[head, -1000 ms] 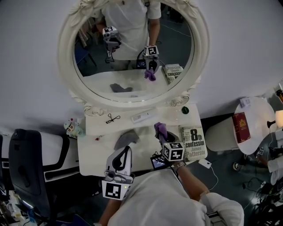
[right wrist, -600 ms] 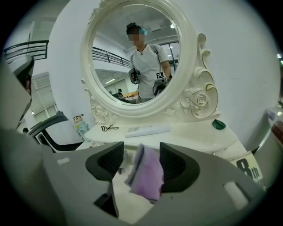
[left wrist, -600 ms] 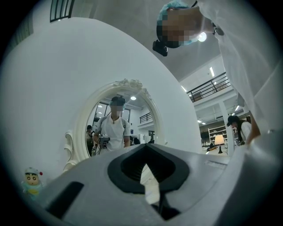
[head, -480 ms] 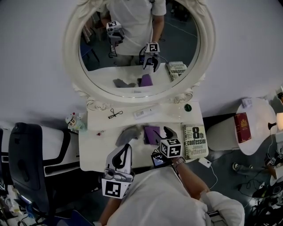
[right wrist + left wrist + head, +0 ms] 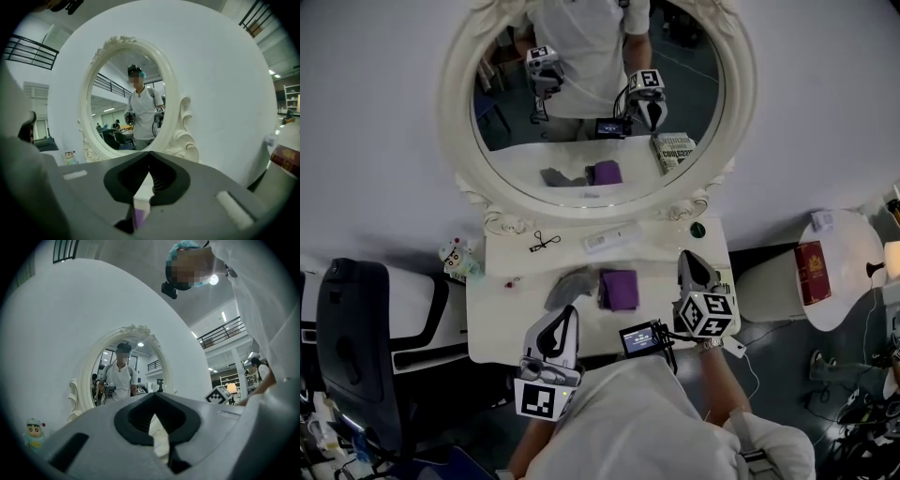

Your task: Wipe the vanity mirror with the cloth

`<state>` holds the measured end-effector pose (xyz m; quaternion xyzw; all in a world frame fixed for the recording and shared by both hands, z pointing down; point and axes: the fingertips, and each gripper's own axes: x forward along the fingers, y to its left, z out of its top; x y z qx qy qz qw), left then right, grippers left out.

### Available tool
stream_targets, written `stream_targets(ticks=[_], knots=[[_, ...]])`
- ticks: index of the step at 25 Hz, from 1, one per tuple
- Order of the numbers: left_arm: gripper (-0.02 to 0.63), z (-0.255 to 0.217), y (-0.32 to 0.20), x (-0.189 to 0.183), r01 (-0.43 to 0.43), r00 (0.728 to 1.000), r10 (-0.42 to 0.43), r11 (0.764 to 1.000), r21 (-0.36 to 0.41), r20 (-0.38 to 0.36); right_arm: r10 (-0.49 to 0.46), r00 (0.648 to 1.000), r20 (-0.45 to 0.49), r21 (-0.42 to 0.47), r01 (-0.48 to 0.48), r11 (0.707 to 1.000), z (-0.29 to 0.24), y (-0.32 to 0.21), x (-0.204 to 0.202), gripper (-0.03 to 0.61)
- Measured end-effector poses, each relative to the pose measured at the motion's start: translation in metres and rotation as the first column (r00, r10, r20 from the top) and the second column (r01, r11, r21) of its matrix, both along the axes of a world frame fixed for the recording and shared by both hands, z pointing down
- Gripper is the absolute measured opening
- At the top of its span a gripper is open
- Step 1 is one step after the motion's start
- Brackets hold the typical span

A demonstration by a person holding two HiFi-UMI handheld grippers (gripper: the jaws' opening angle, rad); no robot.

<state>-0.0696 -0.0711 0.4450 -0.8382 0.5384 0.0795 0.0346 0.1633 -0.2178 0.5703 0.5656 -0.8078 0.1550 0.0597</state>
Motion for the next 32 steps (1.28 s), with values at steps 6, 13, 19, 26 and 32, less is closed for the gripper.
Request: stream_targets(ticks=[6, 13, 19, 26, 32], knots=[[0.006, 0.003, -0.002, -0.002, 0.003, 1.0, -0.002, 1.0, -0.009, 0.008, -0.015, 1.0, -0.004, 0.173, 0.015, 0.985, -0.083, 0.011, 0.057, 0.006], [0.006, 0.007, -0.003, -0.006, -0.006, 1.0, 0.006, 1.0, -0.021, 0.015, -0.19, 0.956, 0.224, 0.207, 0.144, 0.968, -0.149, 0.058, 0.04, 0.006], [0.006, 0.003, 0.002, 0.012, -0.071, 0.995, 0.069, 0.997, -0.034, -0.069, -0.326, 0.894, 0.308, 0.054, 0.326, 0.944, -0.082, 0.117, -0.091, 0.006], [0.006, 0.006, 0.02, -0.01, -0.09, 0.99, 0.087, 0.996, -0.02, -0.106, -0.518, 0.839, 0.168, 0.106, 0.507, 0.855, -0.083, 0.163, -0.192, 0.006], [0.006, 0.013, 0.041, -0.046, -0.077, 0.991, 0.076, 0.997, -0.01, -0.112, -0.5, 0.853, 0.153, 0.042, 0.5, 0.865, -0.062, 0.182, -0.223, 0.006]])
